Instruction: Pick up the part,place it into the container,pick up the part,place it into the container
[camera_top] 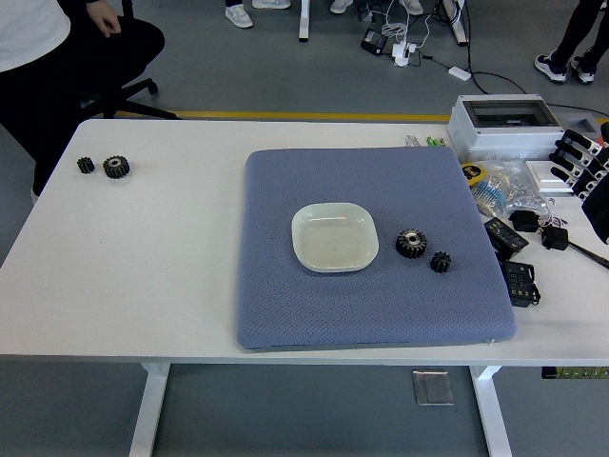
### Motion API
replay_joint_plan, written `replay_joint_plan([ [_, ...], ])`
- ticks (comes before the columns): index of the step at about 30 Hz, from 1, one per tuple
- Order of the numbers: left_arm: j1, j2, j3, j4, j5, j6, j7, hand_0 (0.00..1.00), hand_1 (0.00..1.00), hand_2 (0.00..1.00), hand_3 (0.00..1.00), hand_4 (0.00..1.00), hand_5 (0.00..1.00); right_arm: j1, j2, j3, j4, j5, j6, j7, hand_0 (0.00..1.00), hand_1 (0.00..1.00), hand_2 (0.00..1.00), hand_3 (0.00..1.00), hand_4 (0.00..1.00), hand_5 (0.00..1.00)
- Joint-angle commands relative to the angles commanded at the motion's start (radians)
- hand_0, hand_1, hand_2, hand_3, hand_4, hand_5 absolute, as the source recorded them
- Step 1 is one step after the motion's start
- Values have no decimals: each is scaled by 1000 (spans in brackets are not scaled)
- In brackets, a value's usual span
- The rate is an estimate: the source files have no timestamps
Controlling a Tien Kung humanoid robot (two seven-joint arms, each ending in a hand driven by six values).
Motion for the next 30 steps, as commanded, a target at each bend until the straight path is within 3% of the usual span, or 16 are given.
replay_joint_plan([
  [5, -1, 0, 2, 0, -2, -1, 0, 683, 687, 766, 659, 746, 668, 36, -41, -46, 4, -122, -6, -12, 917, 848, 877, 864, 998, 709],
  [6, -1, 0, 2, 0, -2, -1, 0, 683, 687, 766, 658, 747, 670, 44, -50, -56, 5, -155, -6, -15, 907, 848, 883, 883, 998, 615],
  [11, -2, 0, 2, 0, -4, -1, 0, 683, 687, 766, 658, 747, 670, 90, -100, -121, 12, -328, -2, -25, 907, 848, 883, 883, 998, 615],
  [12, -2, 0, 0, 0, -2, -1, 0, 683, 686, 766, 657, 746, 669, 104, -114, -141, 13, -374, 3, -23, 867, 834, 872, 886, 998, 424],
  [17, -1, 0, -1, 0, 0, 0, 2, 683, 686, 766, 657, 746, 669, 170, -158, -235, 13, -581, 24, 24, 867, 834, 872, 886, 998, 424],
  [18, -1, 0, -1, 0, 0, 0, 2, 683, 686, 765, 657, 745, 667, 183, -163, -256, 13, -626, 30, 30, 699, 730, 794, 809, 998, 244],
  [23, 3, 0, -1, 0, 0, 2, 3, 683, 686, 765, 657, 745, 667, 253, -181, -372, 3, -810, 56, 30, 699, 730, 794, 809, 998, 244],
  [24, 3, 0, -1, 0, -1, 2, 3, 683, 685, 765, 657, 745, 666, 267, -181, -398, 1, -835, 58, 28, 577, 666, 724, 742, 998, 235],
  [29, 6, 0, 2, 0, 0, 2, 5, 683, 685, 765, 657, 745, 666, 327, -175, -509, -14, -914, 61, 30, 577, 666, 724, 742, 998, 235],
  [30, 6, 0, 1, 0, 1, 3, 5, 684, 685, 764, 657, 746, 666, 338, -172, -528, -18, -919, 63, 32, 512, 613, 679, 632, 998, 227],
])
